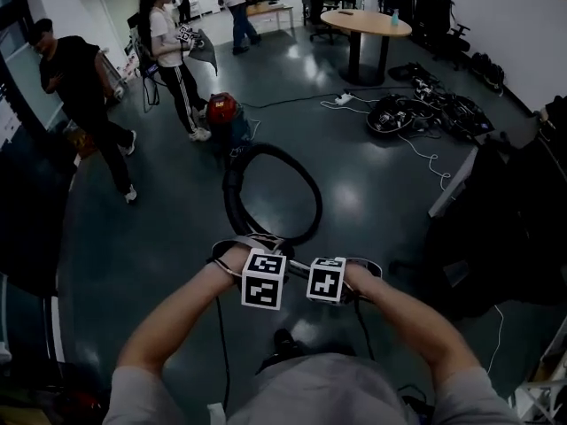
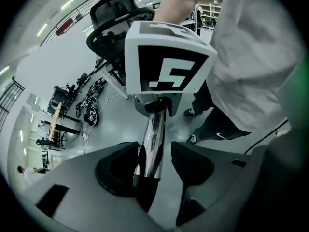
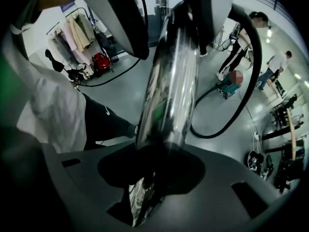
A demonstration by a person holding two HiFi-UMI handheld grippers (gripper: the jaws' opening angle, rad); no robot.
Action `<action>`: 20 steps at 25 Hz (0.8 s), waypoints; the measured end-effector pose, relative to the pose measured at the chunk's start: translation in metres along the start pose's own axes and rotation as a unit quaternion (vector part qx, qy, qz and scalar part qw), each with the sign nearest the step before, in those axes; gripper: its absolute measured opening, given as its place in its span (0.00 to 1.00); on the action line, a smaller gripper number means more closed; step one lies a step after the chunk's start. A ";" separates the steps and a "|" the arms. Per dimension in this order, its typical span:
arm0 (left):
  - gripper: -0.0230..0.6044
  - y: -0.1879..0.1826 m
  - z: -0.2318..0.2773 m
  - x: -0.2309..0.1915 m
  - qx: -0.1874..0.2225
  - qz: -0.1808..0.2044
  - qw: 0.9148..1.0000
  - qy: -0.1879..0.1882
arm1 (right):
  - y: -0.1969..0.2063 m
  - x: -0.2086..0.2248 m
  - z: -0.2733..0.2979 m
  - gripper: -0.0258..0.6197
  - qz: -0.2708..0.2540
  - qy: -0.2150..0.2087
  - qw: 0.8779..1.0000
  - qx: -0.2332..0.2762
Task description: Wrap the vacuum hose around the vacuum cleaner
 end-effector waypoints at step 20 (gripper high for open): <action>0.24 0.073 0.090 -0.024 0.070 0.023 0.996 0.041 | -0.068 0.042 -0.014 0.22 0.054 0.029 0.998 -0.009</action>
Point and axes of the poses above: the fingertips, and each gripper's own axes: z forward along the fingers, x to its right, y out of its underside, the point moved 10 cm from there along -z, backward along the fingers, and after that the axes turned 10 degrees about -x, right-handed, at the moved point
